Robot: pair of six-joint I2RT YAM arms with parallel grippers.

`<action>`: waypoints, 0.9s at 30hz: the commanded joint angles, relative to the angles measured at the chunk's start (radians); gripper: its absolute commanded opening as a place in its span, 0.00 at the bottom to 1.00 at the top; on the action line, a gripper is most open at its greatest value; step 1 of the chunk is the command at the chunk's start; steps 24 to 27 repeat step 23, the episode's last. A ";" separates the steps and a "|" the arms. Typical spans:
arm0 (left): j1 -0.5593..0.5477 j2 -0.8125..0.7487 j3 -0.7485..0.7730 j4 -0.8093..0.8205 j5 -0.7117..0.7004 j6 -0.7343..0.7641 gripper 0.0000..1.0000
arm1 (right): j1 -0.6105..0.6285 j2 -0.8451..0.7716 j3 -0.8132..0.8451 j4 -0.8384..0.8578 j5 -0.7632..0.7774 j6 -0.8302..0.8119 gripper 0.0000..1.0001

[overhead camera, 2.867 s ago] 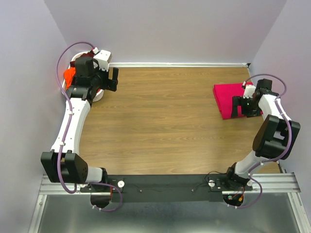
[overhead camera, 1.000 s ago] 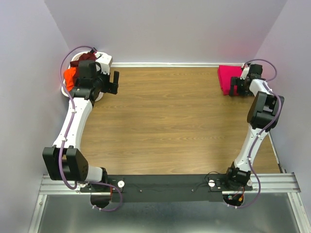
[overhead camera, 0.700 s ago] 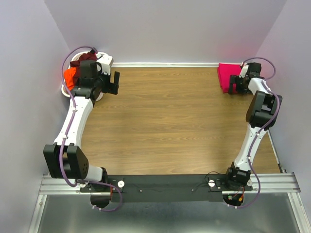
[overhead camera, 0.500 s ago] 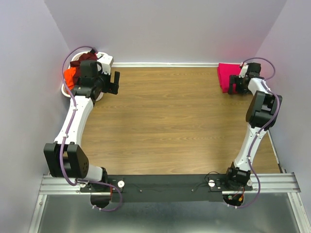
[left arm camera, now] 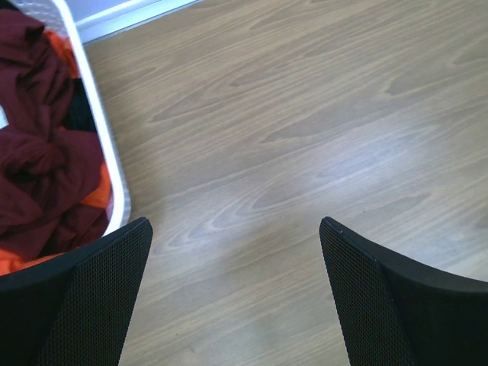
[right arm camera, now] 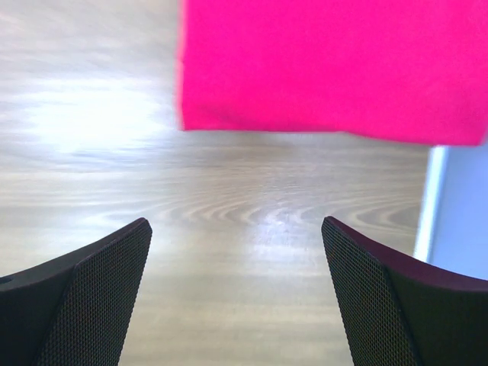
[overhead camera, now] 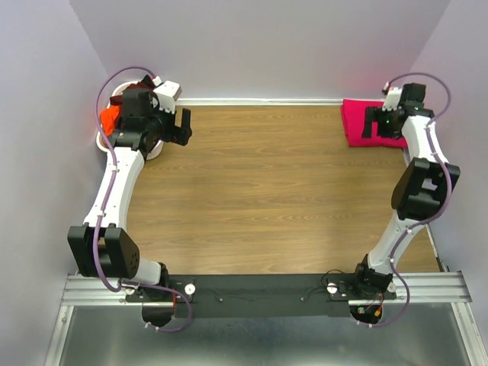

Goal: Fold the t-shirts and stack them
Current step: Reset both grippers

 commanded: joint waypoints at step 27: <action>-0.057 -0.152 -0.339 0.134 0.076 0.070 0.98 | 0.293 -0.424 -0.547 -0.022 -0.222 0.104 1.00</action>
